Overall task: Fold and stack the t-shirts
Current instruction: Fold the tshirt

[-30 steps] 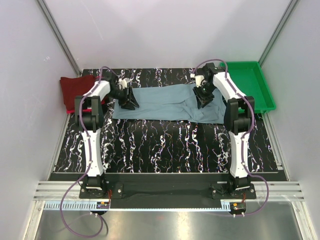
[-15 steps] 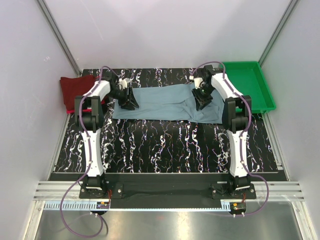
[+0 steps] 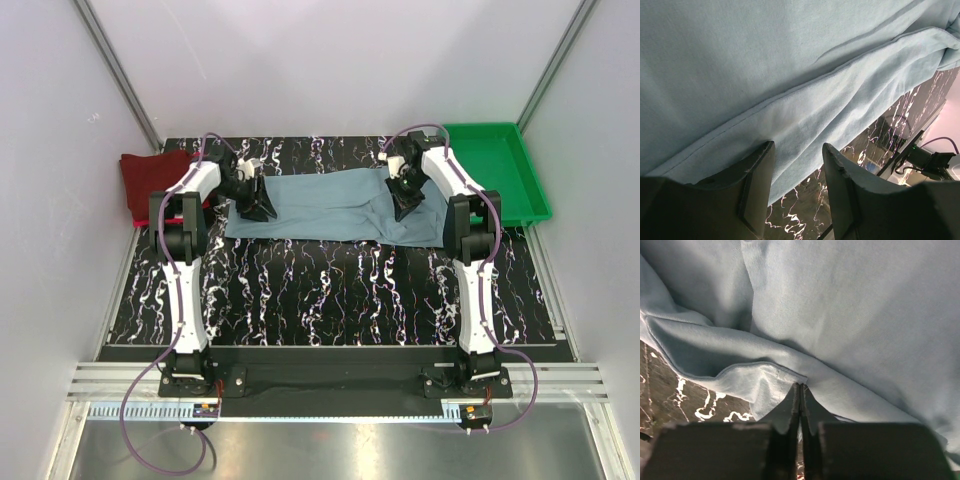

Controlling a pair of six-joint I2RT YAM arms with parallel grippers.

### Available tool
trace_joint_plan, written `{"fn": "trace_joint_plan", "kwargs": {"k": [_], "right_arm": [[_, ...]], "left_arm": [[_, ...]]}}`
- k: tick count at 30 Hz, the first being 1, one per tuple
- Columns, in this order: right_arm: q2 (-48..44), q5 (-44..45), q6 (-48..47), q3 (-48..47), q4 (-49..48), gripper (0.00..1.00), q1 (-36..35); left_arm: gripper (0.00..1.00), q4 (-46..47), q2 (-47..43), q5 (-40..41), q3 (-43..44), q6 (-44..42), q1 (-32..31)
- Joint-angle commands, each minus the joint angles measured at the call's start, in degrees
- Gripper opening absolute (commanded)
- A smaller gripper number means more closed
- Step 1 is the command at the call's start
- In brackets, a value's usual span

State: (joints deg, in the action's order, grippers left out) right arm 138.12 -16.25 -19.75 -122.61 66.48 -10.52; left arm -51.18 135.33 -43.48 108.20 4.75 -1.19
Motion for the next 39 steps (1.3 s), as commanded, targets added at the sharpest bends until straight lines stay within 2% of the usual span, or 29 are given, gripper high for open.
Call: {"fn": "trace_joint_plan", "kwargs": {"k": [1, 17, 26, 39], "right_arm": [[-0.05, -1.77, 0.15, -2.72, 0.58, 0.00, 0.07], [-1.46, 4.20, -1.17, -9.75, -2.05, 0.00, 0.50], [5.31, 7.02, -1.70, -21.08, -3.90, 0.00, 0.42], [11.11, 10.36, -2.05, -28.38, -9.17, 0.00, -2.75]], "left_arm": [[0.49, -0.33, -3.93, 0.51, -0.10, -0.97, 0.22], [0.49, 0.03, -3.40, 0.24, 0.61, -0.45, 0.22], [0.49, -0.15, -3.93, 0.59, -0.10, -0.71, 0.14], [0.49, -0.50, -4.11, 1.47, -0.62, -1.15, -0.13]]}}
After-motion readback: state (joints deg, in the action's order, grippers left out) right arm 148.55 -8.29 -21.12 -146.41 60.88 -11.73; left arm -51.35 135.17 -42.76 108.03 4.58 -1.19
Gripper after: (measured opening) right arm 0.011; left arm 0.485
